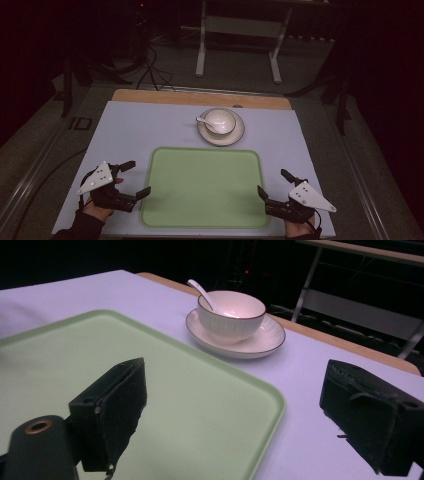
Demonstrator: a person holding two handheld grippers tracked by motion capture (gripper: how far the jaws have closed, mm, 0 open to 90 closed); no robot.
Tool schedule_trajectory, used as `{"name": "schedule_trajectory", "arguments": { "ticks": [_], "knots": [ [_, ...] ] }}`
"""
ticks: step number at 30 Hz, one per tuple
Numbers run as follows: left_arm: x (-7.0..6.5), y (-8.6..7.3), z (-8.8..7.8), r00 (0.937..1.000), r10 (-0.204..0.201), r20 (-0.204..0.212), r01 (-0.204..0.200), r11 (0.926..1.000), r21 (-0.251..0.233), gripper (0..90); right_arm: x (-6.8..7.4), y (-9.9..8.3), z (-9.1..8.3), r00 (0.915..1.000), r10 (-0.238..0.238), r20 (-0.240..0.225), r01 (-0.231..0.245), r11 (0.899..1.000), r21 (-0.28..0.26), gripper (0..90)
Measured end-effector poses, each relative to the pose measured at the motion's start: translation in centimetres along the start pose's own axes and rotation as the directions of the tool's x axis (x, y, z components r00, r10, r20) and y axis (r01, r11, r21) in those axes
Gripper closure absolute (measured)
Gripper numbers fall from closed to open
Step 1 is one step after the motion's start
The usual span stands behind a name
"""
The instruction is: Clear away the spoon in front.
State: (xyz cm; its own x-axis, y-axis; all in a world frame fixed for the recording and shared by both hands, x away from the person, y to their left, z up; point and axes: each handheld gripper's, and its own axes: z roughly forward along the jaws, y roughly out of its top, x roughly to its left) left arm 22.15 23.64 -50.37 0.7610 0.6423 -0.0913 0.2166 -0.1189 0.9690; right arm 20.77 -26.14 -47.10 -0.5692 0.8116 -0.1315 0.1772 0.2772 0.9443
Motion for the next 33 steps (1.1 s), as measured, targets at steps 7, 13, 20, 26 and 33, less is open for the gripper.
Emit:
{"name": "schedule_trajectory", "arguments": {
  "ticks": [7, 13, 20, 26, 33],
  "knots": [
    [0.2, -0.2, 0.3, 0.9999, 0.010, 0.005, -0.010, 0.9994, 0.033, 0.0, 0.0, -0.1, -0.1, 0.9999, 0.002, -0.010, -0.002, 1.000, -0.002, 11.4],
    [0.0, 0.2, 0.1, 0.9997, -0.007, 0.022, 0.005, 0.9972, 0.074, 0.0, 0.2, 0.1, -0.2, 1.0000, -0.005, -0.008, 0.005, 1.000, -0.009, 11.4],
    [-0.3, 1.2, 0.7, 0.9985, -0.019, 0.051, 0.014, 0.9947, 0.102, 0.0, 0.4, 0.1, -0.3, 0.9999, -0.015, -0.006, 0.015, 1.000, -0.018, 11.4],
    [-1.4, 2.4, 1.1, 0.9970, 0.032, 0.071, -0.039, 0.9940, 0.102, 0.1, 0.5, 0.2, -0.2, 0.9998, -0.019, -0.009, 0.019, 1.000, -0.018, 11.4],
    [-2.2, 3.4, 2.3, 0.9935, 0.040, 0.107, -0.057, 0.9849, 0.163, 0.1, 0.8, 0.2, -0.2, 0.9996, -0.027, -0.006, 0.027, 1.000, -0.014, 11.4]
  ]
}}
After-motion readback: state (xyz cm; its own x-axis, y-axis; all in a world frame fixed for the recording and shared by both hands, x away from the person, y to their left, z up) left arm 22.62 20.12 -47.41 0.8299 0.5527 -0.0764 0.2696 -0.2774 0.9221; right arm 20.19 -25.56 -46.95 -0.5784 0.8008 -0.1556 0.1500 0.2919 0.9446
